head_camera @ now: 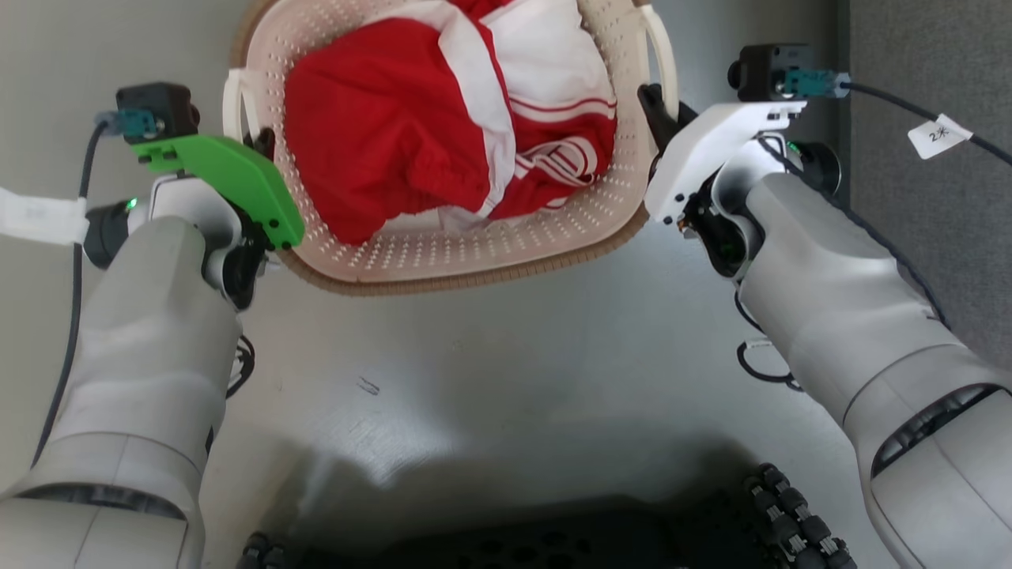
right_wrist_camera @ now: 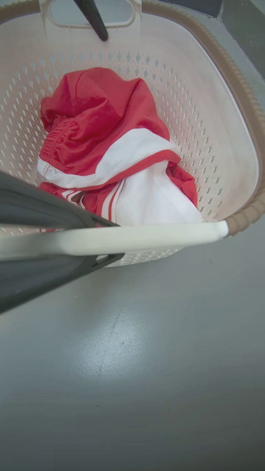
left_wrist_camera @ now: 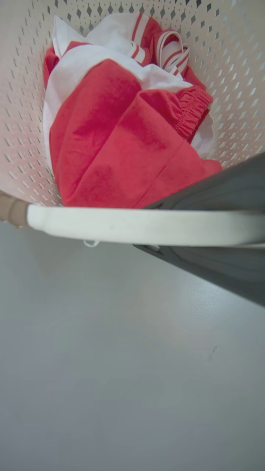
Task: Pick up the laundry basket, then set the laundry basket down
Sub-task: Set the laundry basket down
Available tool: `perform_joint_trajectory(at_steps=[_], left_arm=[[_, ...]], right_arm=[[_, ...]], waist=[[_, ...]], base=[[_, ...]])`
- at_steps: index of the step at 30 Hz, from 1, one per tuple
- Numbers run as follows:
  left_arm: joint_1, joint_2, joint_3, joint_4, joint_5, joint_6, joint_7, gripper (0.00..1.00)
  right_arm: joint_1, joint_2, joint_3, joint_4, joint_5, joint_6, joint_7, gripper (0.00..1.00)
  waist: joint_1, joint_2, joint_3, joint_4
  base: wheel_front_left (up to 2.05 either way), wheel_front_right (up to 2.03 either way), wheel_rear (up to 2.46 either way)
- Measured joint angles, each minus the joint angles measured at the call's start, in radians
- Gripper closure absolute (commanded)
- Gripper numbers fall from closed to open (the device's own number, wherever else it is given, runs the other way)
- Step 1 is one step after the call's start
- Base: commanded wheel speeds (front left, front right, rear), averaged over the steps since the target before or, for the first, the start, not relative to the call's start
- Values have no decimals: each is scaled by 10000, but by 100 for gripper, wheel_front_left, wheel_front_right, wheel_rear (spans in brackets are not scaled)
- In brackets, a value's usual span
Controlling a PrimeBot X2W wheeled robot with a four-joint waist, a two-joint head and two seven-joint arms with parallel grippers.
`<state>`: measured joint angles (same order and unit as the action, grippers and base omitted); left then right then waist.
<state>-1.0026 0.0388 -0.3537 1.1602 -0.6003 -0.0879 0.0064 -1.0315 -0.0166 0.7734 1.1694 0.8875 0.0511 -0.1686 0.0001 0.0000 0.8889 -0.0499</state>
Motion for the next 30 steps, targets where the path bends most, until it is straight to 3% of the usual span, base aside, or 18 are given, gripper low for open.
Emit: perform_joint_trajectory(at_steps=[28,29,30], left_arm=[[-574,-153,-40,372,56,-173,-428,100],[-583,-165,-40,395,56,-174,-428,100],[-586,-180,-40,416,56,-174,-428,100]], right_arm=[[-515,-36,-58,360,-2,104,-393,100],[-515,-36,-65,360,-2,105,-393,95],[-515,-36,-77,359,2,107,-393,74]], waist=[[-2,0,659,136],[-2,0,653,141],[-2,0,646,148]], base=[[0,0,0],[0,0,0],[0,0,0]])
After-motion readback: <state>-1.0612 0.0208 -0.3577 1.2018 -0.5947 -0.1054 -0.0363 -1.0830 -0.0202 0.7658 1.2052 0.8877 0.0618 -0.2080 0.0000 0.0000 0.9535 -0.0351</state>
